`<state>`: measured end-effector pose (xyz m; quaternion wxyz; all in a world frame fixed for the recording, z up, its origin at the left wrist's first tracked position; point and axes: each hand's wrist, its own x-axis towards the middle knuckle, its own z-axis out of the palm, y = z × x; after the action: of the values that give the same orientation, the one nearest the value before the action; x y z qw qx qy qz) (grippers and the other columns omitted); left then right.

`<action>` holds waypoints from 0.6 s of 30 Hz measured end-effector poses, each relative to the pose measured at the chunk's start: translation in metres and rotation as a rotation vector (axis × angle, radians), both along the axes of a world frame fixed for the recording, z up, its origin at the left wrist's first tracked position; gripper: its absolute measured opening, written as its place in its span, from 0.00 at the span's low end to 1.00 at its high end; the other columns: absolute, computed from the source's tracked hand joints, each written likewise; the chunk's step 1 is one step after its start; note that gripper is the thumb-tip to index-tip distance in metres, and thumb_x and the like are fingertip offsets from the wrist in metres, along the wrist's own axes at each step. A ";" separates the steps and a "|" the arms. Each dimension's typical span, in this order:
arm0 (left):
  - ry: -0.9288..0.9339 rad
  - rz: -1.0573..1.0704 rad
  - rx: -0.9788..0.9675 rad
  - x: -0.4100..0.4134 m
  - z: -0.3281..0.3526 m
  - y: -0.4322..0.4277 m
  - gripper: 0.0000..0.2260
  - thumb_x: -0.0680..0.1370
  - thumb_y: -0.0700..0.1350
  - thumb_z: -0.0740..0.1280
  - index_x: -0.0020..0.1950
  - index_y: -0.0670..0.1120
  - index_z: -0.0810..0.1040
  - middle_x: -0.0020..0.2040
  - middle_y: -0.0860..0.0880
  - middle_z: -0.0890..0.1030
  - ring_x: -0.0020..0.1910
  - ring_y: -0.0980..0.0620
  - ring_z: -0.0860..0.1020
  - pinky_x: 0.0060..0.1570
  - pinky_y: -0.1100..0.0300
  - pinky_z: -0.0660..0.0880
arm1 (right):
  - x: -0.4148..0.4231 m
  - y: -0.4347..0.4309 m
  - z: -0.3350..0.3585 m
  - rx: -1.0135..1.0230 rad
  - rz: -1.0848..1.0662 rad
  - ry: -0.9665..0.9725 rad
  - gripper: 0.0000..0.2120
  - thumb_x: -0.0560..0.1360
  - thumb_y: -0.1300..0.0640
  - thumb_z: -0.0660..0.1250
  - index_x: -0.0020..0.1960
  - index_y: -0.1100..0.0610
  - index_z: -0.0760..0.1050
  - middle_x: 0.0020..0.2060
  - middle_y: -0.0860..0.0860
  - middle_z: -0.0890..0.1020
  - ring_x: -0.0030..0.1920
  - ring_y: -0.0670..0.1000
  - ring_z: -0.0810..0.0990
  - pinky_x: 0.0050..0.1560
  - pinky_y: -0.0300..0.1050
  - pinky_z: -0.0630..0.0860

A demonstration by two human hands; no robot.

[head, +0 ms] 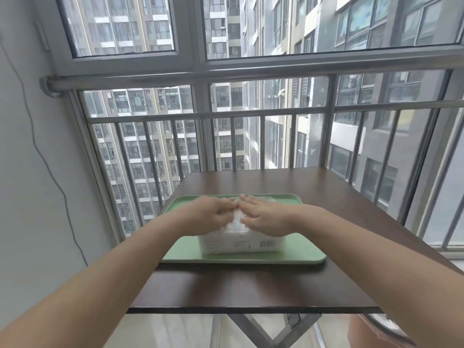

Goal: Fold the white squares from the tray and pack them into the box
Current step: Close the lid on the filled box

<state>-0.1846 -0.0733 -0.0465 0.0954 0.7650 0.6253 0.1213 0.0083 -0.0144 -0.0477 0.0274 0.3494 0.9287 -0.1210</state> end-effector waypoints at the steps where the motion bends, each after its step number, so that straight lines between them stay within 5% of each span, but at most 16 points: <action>1: -0.184 0.037 0.067 -0.005 0.001 -0.002 0.21 0.82 0.50 0.66 0.75 0.52 0.72 0.74 0.55 0.71 0.71 0.54 0.71 0.71 0.58 0.66 | 0.006 -0.002 0.003 -0.024 -0.023 0.098 0.31 0.84 0.45 0.53 0.82 0.54 0.47 0.81 0.49 0.49 0.80 0.48 0.48 0.79 0.47 0.47; 4: -0.546 0.289 0.313 -0.027 -0.001 -0.004 0.16 0.80 0.49 0.69 0.66 0.47 0.78 0.60 0.50 0.81 0.58 0.50 0.79 0.62 0.52 0.75 | 0.028 0.004 0.004 -0.023 -0.197 0.532 0.24 0.82 0.48 0.61 0.76 0.54 0.66 0.73 0.50 0.71 0.71 0.51 0.70 0.71 0.47 0.66; 7: -0.705 0.611 0.156 -0.039 -0.008 -0.005 0.13 0.83 0.49 0.63 0.60 0.42 0.79 0.49 0.46 0.79 0.43 0.48 0.76 0.48 0.52 0.80 | 0.050 0.024 -0.010 -0.016 -0.468 0.644 0.13 0.81 0.53 0.62 0.61 0.59 0.77 0.57 0.55 0.81 0.55 0.54 0.80 0.56 0.51 0.75; 9: -0.899 0.679 -0.040 -0.037 -0.010 -0.004 0.16 0.84 0.50 0.61 0.55 0.38 0.79 0.43 0.45 0.75 0.35 0.50 0.71 0.36 0.58 0.75 | 0.052 0.030 -0.021 -0.171 -0.565 0.655 0.13 0.81 0.54 0.61 0.55 0.63 0.79 0.49 0.56 0.83 0.43 0.53 0.80 0.44 0.48 0.76; 12: -0.949 0.654 -0.158 -0.038 -0.016 0.008 0.13 0.82 0.48 0.64 0.43 0.41 0.76 0.38 0.47 0.71 0.30 0.52 0.66 0.30 0.60 0.67 | 0.046 0.036 -0.025 -0.312 -0.617 0.672 0.17 0.81 0.52 0.62 0.53 0.65 0.81 0.45 0.55 0.81 0.36 0.50 0.75 0.36 0.43 0.70; 15: -0.975 0.556 -0.164 -0.040 -0.024 0.013 0.04 0.79 0.44 0.66 0.46 0.44 0.76 0.41 0.44 0.70 0.31 0.51 0.65 0.31 0.59 0.64 | 0.042 0.039 -0.023 -0.406 -0.608 0.712 0.15 0.78 0.51 0.65 0.56 0.59 0.82 0.50 0.56 0.83 0.38 0.51 0.75 0.34 0.42 0.67; 18: -1.155 0.486 -0.107 -0.040 -0.025 0.011 0.06 0.80 0.38 0.67 0.54 0.45 0.83 0.41 0.45 0.78 0.32 0.52 0.70 0.30 0.61 0.68 | 0.045 0.039 -0.025 -0.470 -0.549 0.896 0.12 0.77 0.57 0.69 0.61 0.51 0.81 0.51 0.55 0.84 0.40 0.50 0.78 0.37 0.43 0.72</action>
<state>-0.2243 -0.0618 -0.0719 0.4258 0.4060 0.6342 0.5016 0.0535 0.0244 -0.0726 -0.3241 0.4768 0.6732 -0.4631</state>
